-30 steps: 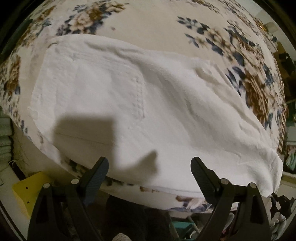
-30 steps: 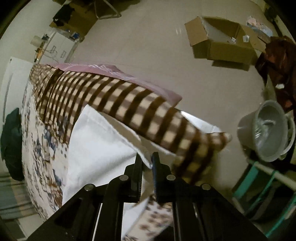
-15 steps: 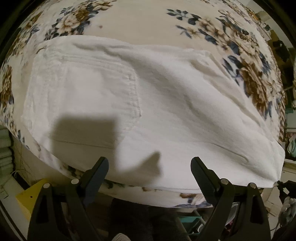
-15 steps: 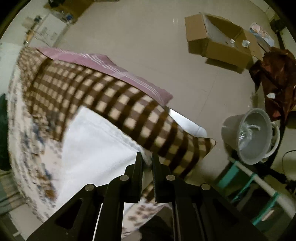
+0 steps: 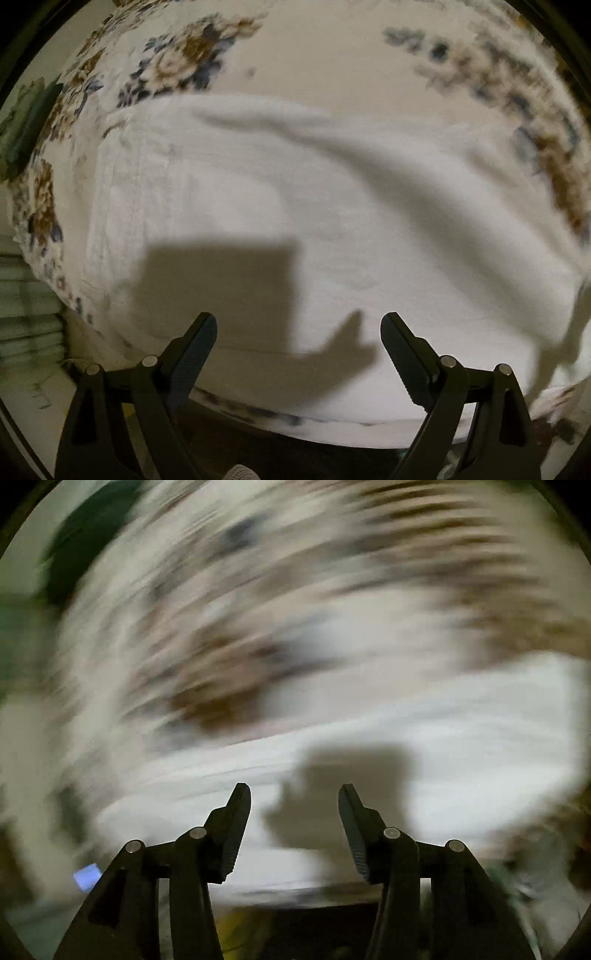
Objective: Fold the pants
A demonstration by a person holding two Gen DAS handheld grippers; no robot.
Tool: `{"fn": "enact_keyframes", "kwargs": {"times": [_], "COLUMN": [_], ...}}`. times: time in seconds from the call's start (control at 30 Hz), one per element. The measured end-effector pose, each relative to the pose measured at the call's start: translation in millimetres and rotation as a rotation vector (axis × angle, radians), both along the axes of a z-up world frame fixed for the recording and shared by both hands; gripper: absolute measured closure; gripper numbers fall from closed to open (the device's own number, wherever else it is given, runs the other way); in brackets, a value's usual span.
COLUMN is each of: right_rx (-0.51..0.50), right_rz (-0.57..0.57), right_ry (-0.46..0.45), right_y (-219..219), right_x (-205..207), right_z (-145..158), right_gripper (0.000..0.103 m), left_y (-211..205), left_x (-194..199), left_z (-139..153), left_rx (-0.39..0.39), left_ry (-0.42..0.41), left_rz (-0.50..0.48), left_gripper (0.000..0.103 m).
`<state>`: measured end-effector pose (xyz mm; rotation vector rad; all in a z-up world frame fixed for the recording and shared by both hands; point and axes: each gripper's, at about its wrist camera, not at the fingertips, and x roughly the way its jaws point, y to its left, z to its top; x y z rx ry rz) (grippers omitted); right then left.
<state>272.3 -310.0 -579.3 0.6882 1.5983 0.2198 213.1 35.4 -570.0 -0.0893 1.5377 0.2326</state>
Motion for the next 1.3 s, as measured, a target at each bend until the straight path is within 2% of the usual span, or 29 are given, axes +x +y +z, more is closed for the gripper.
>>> {"fn": "enact_keyframes", "kwargs": {"times": [0.03, 0.1, 0.23, 0.27, 0.3, 0.33, 0.5, 0.57, 0.63, 0.73, 0.8, 0.83, 0.93, 0.97, 1.0, 1.03, 1.07, 1.17, 1.23, 1.3], "right_rx": [0.050, 0.057, -0.029, -0.033, -0.055, -0.080, -0.142, -0.236, -0.200, 0.020, 0.122, 0.142, 0.185, 0.167, 0.123, 0.072, 0.063, 0.041, -0.037, -0.004], "right_rz": [0.077, 0.239, 0.478, 0.498, 0.497, 0.497, 0.371, 0.358, 0.303, 0.296, 0.313, 0.315, 0.364, 0.383, 0.413, 0.432, 0.419, 0.356, 0.340, 0.303], "right_ry": [0.001, 0.018, 0.097, 0.097, 0.084, 0.080, -0.003, -0.051, -0.018, 0.082, 0.135, 0.155, 0.269, 0.270, 0.241, 0.217, 0.193, 0.126, 0.070, 0.077], "right_y": [43, 110, 177, 181, 181, 181, 154, 143, 133, 131, 140, 147, 173, 180, 184, 188, 184, 170, 155, 142], "right_x": [22, 51, 66, 65, 64, 63, 69, 81, 94, 110, 110, 109, 99, 96, 95, 95, 95, 101, 109, 114], "right_z": [-11, -33, -68, -70, -69, -68, -36, -25, -27, -37, -47, -53, -88, -95, -95, -93, -86, -66, -53, -49], "right_gripper": [0.051, 0.051, 0.051, 0.057, 0.070, 0.097, 0.102, 0.103, 0.103, 0.099, 0.065, 0.043, 0.041, 0.042, 0.045, 0.081, 0.090, 0.095, 0.101, 0.102], "left_y": [3, 11, 30, 34, 39, 45, 51, 57, 59, 62, 52, 51, 49, 47, 45, 44, 43, 43, 47, 48], "left_x": [-6, -20, -56, -60, -64, -65, -70, -73, -77, -82, -69, -70, -70, -69, -68, -68, -68, -75, -80, -85], "left_z": [-15, -35, -50, -52, -55, -57, -63, -65, -66, -61, -53, -50, -46, -46, -47, -50, -55, -71, -76, -78], "left_rx": [0.002, -0.018, -0.103, -0.120, -0.136, -0.148, -0.162, -0.163, -0.167, -0.159, -0.146, -0.135, -0.104, -0.094, -0.086, -0.081, -0.075, -0.099, -0.124, -0.138], "left_ry": [0.048, 0.116, 0.148, 0.148, 0.150, 0.152, 0.146, 0.141, 0.139, 0.130, 0.115, 0.103, 0.069, 0.061, 0.057, 0.060, 0.070, 0.090, 0.088, 0.094], "left_rz": [-0.007, 0.009, 0.062, 0.078, 0.097, 0.110, 0.106, 0.099, 0.097, 0.087, 0.078, 0.074, 0.056, 0.050, 0.041, 0.033, 0.028, 0.039, 0.055, 0.062], "left_gripper": [0.012, 0.012, 0.008, 0.007, 0.006, 0.005, 0.004, 0.004, 0.004, 0.004, 0.004, 0.004, 0.004, 0.004, 0.004, 0.004, 0.004, 0.004, 0.004, 0.004]}}
